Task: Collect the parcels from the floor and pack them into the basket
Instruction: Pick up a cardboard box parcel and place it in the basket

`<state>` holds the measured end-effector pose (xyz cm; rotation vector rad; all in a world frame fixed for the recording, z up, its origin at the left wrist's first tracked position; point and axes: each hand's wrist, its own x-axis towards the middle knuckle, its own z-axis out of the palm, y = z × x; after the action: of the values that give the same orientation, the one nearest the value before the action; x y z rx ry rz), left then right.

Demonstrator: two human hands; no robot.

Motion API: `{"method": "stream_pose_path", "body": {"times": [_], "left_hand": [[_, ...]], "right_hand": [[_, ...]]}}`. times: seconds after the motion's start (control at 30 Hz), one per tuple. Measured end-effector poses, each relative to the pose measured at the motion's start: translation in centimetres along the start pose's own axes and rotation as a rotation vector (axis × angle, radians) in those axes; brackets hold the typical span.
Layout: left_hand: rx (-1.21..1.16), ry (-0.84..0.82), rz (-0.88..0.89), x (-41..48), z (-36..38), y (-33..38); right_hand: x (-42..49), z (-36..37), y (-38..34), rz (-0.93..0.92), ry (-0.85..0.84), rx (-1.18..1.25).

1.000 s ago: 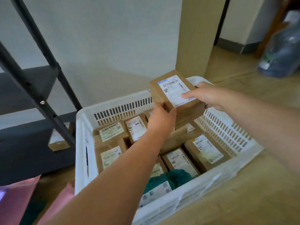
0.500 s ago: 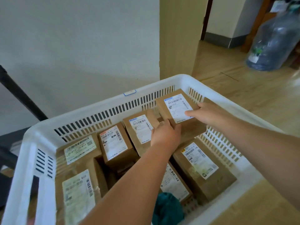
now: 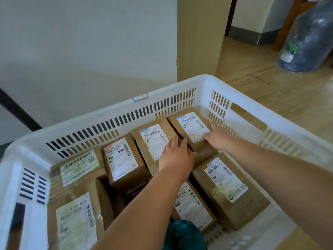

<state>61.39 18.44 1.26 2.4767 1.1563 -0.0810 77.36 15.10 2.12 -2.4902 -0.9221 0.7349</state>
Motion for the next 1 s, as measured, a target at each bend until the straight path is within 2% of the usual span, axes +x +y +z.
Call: {"method": "stream_pose_path", "body": {"times": [0.23,0.47,0.8,1.0], "left_hand": [[0.069,0.035,0.033,-1.8,-1.2,-1.0],[0.199,0.178,-0.059,-4.9,-5.9,-4.9],[0.269,0.418,-0.249,-16.3,-14.1,-12.5],[0.251,0.502,-0.468,-30.6,-16.2,-20.8]], "right_hand": [[-0.8,0.4,-2.2,-0.131,0.202,-0.357],[-3.9,1.9,-8.7,-0.401,0.320,-0.308],[-14.6,3.0,-20.1,-0.815,0.210,-0.230],[-26.9,6.3,-28.7,-1.042,0.087,-0.179]]}}
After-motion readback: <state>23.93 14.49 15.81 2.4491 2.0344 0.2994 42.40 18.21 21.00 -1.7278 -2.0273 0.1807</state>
